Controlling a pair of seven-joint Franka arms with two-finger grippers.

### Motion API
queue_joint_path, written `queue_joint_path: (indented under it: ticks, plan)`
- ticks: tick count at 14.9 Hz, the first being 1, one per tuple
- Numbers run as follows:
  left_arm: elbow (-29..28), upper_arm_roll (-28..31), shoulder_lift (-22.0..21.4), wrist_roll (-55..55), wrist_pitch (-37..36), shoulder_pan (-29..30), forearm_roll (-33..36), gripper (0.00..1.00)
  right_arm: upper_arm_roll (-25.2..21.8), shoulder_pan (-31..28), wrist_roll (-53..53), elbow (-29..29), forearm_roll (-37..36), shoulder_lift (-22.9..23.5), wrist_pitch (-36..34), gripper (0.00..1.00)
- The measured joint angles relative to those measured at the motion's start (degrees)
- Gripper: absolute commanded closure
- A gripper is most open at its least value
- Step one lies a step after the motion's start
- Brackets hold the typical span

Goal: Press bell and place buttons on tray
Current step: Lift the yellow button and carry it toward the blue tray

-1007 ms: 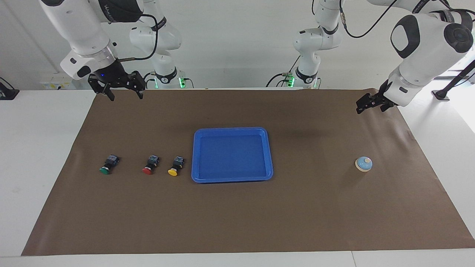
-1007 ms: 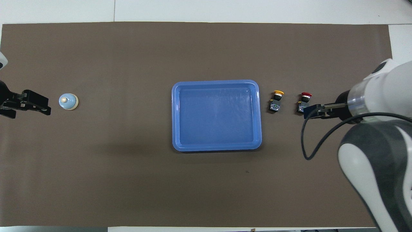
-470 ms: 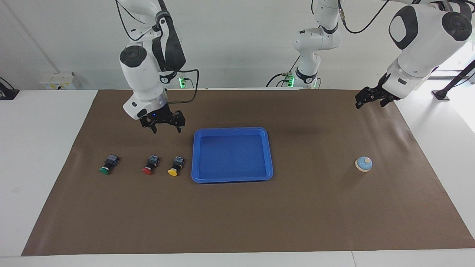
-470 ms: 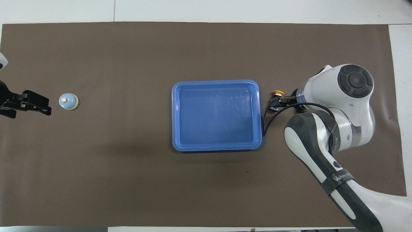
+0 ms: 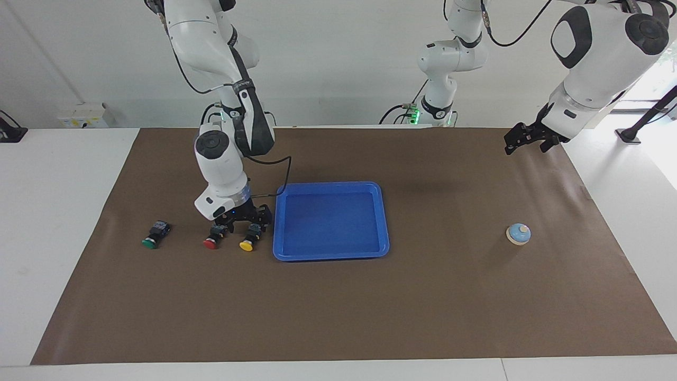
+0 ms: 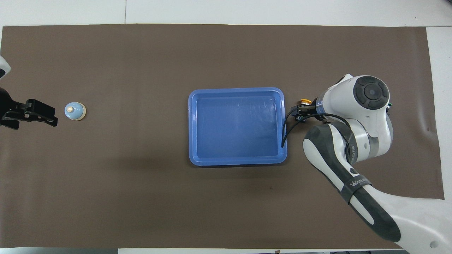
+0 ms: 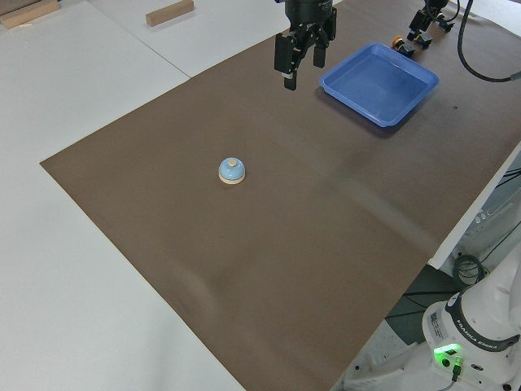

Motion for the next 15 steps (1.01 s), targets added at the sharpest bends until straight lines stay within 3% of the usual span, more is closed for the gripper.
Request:
queue_joint_path:
  ticks: [4,6,7,10,15]
  plan:
    - [0.0,0.1,0.0,0.0,0.0,0.0,0.0,0.0,0.1,0.1,4.1,1.1,0.0,2.8,2.3,0.05]
    - [0.0,0.2,-0.1,0.0,0.1,0.0,0.0,0.0,0.1,0.1,4.7,1.1,0.0,3.7,2.5,0.12]
    - [0.0,0.2,-0.2,0.0,0.2,0.0,0.0,0.0,0.1,0.1,4.8,1.1,0.0,3.9,2.5,0.25]
    - [0.0,0.2,-1.1,0.0,0.2,0.0,0.0,0.0,0.1,0.1,4.8,1.1,0.0,4.0,2.4,1.0]
    - [0.0,0.2,-1.4,0.0,0.2,0.1,0.0,0.0,0.1,0.1,4.7,1.4,-0.2,3.8,-0.1,1.0]
